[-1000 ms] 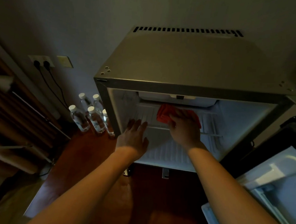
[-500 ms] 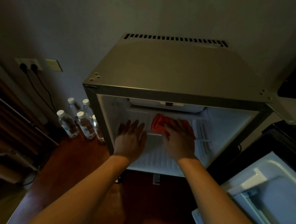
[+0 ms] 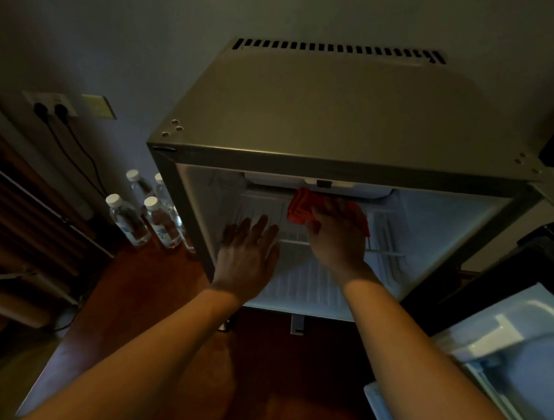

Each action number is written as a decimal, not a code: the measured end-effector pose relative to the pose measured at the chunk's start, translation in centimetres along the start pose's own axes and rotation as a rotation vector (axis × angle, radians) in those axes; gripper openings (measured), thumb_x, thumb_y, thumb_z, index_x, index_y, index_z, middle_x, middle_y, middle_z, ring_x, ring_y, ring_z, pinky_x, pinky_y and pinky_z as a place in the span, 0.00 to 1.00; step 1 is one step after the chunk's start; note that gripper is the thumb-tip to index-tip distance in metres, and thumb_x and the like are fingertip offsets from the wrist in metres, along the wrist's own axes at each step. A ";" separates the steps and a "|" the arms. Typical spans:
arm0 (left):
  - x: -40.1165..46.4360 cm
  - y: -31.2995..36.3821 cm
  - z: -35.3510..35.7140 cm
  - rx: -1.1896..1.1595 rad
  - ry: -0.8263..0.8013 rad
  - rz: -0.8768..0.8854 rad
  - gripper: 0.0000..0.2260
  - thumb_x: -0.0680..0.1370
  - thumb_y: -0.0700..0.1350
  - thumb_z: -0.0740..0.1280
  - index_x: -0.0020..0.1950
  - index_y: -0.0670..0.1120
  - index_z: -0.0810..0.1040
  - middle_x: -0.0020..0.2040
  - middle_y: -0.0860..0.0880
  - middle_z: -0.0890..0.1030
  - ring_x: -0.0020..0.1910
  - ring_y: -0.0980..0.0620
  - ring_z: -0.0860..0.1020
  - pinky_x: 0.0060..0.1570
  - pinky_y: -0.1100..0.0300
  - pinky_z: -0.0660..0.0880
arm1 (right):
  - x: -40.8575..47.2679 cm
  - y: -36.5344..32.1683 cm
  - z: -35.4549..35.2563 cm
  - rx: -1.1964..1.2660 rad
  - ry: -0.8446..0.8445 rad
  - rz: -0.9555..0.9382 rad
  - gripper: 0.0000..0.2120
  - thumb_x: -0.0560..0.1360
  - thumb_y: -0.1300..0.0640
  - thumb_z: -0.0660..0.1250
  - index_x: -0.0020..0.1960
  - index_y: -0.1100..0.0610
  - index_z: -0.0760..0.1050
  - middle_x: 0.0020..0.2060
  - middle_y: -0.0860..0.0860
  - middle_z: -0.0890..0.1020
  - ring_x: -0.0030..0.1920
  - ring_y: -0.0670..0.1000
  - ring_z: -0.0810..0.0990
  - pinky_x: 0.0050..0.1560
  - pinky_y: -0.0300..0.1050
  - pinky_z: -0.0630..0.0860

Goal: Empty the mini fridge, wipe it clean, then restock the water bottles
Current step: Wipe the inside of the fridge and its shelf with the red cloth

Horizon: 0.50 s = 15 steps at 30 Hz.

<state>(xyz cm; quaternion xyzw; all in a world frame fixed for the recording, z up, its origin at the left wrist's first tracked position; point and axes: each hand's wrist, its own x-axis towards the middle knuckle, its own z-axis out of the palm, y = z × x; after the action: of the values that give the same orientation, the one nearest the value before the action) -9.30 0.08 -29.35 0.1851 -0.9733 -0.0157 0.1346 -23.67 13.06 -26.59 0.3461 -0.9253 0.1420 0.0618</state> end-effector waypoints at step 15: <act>-0.7 -0.8 -0.3 -0.042 0.078 0.124 0.23 0.77 0.51 0.70 0.71 0.50 0.73 0.68 0.44 0.77 0.65 0.37 0.76 0.67 0.40 0.68 | -4.5 -0.9 -0.8 0.139 0.043 0.091 0.19 0.81 0.50 0.59 0.69 0.52 0.74 0.71 0.52 0.72 0.75 0.55 0.63 0.76 0.55 0.57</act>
<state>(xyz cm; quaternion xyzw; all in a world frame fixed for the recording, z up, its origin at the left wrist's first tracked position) -8.30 -0.45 -29.26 0.1222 -0.9764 -0.0207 0.1771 -19.69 15.49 -26.61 0.3042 -0.9265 0.2157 0.0509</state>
